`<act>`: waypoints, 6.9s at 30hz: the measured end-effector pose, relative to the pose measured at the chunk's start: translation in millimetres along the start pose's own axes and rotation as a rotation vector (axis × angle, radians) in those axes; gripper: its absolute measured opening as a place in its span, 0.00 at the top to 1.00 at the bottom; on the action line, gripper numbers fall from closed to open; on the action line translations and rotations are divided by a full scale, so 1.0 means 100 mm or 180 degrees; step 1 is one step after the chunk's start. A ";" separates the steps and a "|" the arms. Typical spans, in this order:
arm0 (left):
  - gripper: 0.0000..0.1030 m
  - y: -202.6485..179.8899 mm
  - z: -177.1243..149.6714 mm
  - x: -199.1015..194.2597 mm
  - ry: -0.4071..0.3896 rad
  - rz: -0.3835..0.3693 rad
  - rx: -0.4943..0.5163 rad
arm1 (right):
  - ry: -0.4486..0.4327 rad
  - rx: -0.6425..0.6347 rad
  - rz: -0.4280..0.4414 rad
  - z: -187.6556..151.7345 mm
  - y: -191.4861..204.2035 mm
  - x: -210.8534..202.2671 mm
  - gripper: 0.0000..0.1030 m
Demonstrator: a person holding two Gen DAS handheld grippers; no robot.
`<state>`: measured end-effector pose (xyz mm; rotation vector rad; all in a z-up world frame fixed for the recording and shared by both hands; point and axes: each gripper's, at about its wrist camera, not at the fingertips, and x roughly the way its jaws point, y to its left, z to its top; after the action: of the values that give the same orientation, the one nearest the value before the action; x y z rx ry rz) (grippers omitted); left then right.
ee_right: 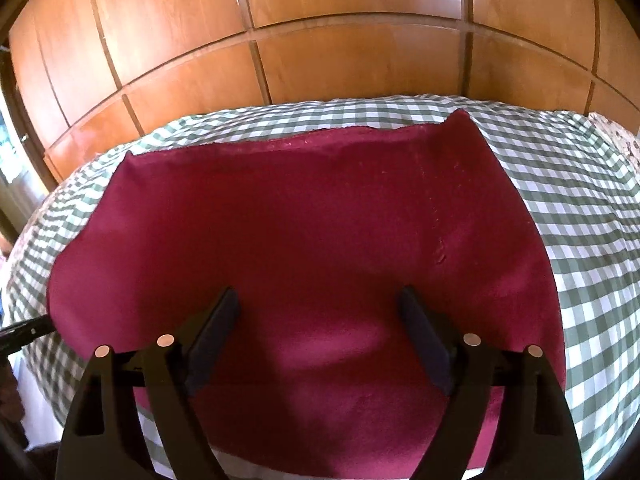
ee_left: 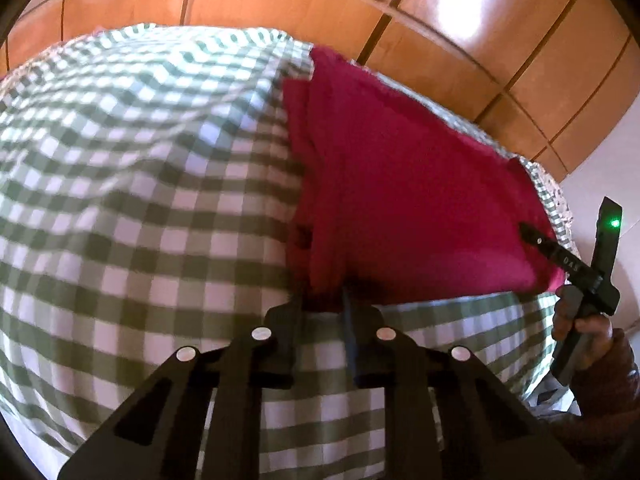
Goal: Fold small clothes
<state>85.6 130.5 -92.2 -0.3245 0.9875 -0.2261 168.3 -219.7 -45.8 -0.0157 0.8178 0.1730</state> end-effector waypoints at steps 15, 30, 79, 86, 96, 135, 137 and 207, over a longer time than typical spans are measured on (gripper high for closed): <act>0.54 -0.85 0.18 -0.48 -0.0582 0.0418 0.0802 | -0.0097 0.0201 -0.0234 0.03 -0.22 -0.42 0.14; 0.45 -1.39 0.19 -0.18 -0.0425 0.0360 0.1202 | 0.0143 0.0782 -0.0267 -0.40 -0.99 -0.58 0.53; 0.43 -1.73 0.02 0.32 -0.0030 0.0129 0.1345 | 0.0172 0.0582 -0.0881 0.43 -1.19 0.31 0.89; 0.34 -1.72 0.19 0.09 -0.0332 0.0274 0.1275 | -0.0120 0.0578 -0.1047 0.52 -1.08 -0.09 0.34; 0.27 -1.58 0.14 0.05 -0.0379 0.0530 0.1147 | -0.0108 -0.0109 -0.0113 0.27 0.10 -0.33 0.27; 0.84 -0.50 0.54 0.37 -0.0197 0.0704 -0.0129 | -0.0136 0.0339 -0.0352 0.02 -0.45 0.01 0.17; 0.83 -0.56 0.48 0.31 -0.0237 0.0777 -0.0117 | -0.0187 0.0311 -0.0392 0.00 -0.43 0.01 0.17; 0.35 -1.42 0.38 0.58 -0.0020 0.0361 0.0615 | 0.0423 0.1325 0.0976 -0.04 -1.29 -0.03 0.65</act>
<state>143.0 -14.3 -65.9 -0.0926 0.9664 -0.2152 183.9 -347.4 -52.8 0.4966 0.9741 0.2898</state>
